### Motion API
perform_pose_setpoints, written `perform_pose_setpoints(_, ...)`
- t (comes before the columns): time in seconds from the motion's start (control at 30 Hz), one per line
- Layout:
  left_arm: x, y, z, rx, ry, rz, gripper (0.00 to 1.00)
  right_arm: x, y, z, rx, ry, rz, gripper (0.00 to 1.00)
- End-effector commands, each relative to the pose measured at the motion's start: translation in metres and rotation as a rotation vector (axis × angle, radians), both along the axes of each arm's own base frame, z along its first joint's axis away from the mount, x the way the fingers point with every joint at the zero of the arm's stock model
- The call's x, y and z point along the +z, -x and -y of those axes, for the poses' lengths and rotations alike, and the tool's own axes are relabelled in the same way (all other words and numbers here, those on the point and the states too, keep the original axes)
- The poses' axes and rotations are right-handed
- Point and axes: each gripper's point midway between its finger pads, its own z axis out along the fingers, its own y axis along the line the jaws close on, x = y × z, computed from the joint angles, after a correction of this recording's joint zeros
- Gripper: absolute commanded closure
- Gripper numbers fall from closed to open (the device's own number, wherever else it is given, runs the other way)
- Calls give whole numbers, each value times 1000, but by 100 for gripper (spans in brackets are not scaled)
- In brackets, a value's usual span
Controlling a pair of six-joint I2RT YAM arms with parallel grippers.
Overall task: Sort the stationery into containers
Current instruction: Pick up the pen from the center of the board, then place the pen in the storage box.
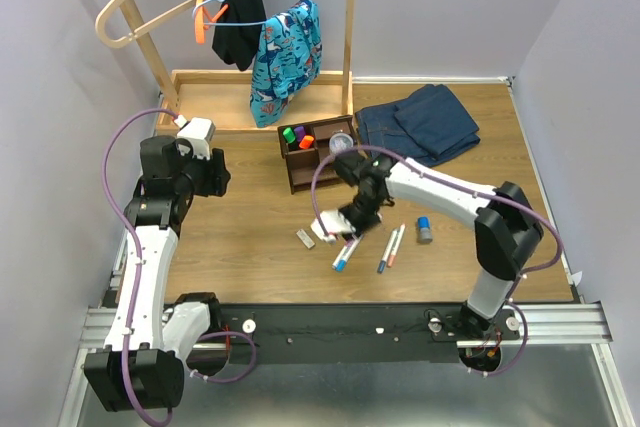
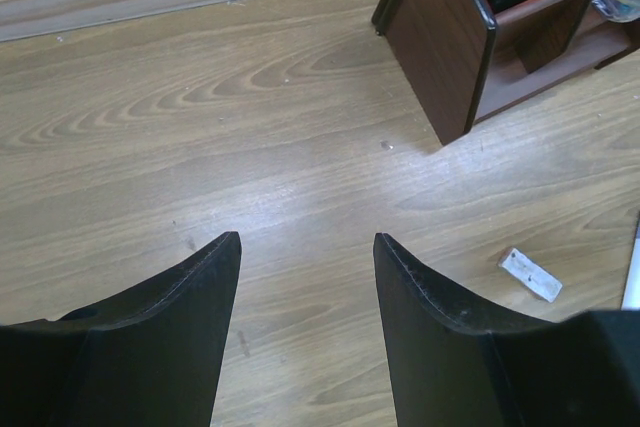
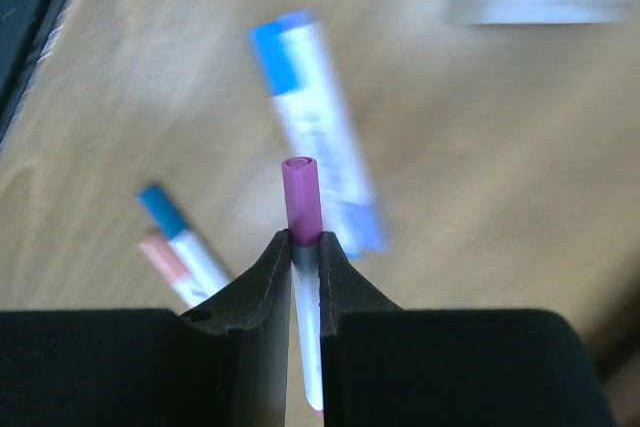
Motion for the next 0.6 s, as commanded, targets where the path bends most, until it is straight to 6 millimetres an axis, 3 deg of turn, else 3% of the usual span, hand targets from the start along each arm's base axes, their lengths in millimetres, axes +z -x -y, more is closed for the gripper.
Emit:
perform_pose_setpoints(0.0,19,-4,8,-29,49,53,35,87,-30,-39,-175,-208,5,82)
perform_pose_setpoints(0.03,20,-5,8,-28,51,54,35,115,-43,-54,-232,-276,9,82)
perform_pose_setpoints(0.07,21,-6,9,-29,53,58,35,123,-51,-62,-282,-331,-64,82)
perform_pose_setpoints(0.17,24,-8,9,-29,52,64,35,175,-85,-87,-451,-544,-190,82)
perform_pose_setpoints(0.2,23,-9,8,-26,50,61,35,197,-108,-101,-467,-669,-159,82)
perform_pose_setpoints(0.23,23,-9,7,-23,51,57,35,212,-115,-105,-573,-715,-238,82)
perform_pose_setpoints(0.27,22,-9,7,-23,50,53,35,209,-127,-102,-633,-753,-272,82)
perform_pose_setpoints(0.3,23,-9,7,-23,48,52,35,243,-148,-112,-611,-917,-188,82)
perform_pose_setpoints(0.47,13,-11,4,-19,33,15,35,264,-179,-129,-697,-1082,-247,81)
perform_pose_setpoints(0.5,10,-12,4,-17,30,6,35,279,-186,-133,-675,-1154,-236,81)
perform_pose_setpoints(0.57,5,-16,1,-10,22,-10,35,272,-195,-141,-733,-1164,-342,81)
